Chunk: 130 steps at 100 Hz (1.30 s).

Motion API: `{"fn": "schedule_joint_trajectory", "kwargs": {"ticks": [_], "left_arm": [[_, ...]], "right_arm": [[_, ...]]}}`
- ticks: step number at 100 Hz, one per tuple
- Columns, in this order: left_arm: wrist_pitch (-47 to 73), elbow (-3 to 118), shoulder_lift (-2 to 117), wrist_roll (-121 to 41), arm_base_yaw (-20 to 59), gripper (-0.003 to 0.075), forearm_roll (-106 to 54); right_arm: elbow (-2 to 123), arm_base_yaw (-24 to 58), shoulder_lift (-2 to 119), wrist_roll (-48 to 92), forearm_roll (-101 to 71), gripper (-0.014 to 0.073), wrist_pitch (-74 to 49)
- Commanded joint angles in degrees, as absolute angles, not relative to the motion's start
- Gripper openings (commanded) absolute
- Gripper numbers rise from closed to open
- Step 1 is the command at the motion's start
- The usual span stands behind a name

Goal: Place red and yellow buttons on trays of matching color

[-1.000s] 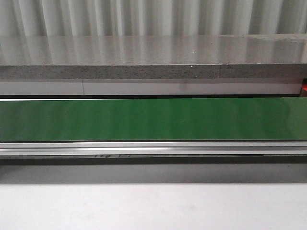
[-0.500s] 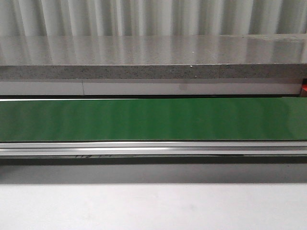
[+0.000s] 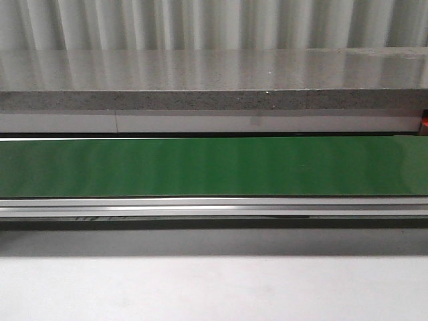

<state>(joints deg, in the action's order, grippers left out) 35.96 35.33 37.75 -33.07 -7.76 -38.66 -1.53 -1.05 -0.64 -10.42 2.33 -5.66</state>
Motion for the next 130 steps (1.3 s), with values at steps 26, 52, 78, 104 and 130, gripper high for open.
{"fn": "schedule_joint_trajectory", "kwargs": {"ticks": [26,52,78,104,130], "left_arm": [[32.84,36.81,37.64,-33.04,-7.45,-0.002,-40.94],[32.84,36.81,37.64,-33.04,-7.45,-0.002,-40.94],[32.84,36.81,37.64,-33.04,-7.45,-0.002,-40.94],[27.38,35.09,37.41,-33.04,-6.7,-0.002,-39.65],[16.05,29.09,31.55,-20.23,-0.28,-0.002,-23.2]], "right_arm": [[-1.67,-1.02,-1.46,-10.37,3.07,-0.0067,-0.79],[-1.67,-1.02,-1.46,-10.37,3.07,-0.0067,-0.79],[-1.67,-1.02,-1.46,-10.37,3.07,-0.0067,-0.79],[-1.67,-1.02,-1.46,-10.37,3.07,-0.0067,-0.79],[-1.67,-1.02,-1.46,-10.37,3.07,-0.0067,-0.79]]}}
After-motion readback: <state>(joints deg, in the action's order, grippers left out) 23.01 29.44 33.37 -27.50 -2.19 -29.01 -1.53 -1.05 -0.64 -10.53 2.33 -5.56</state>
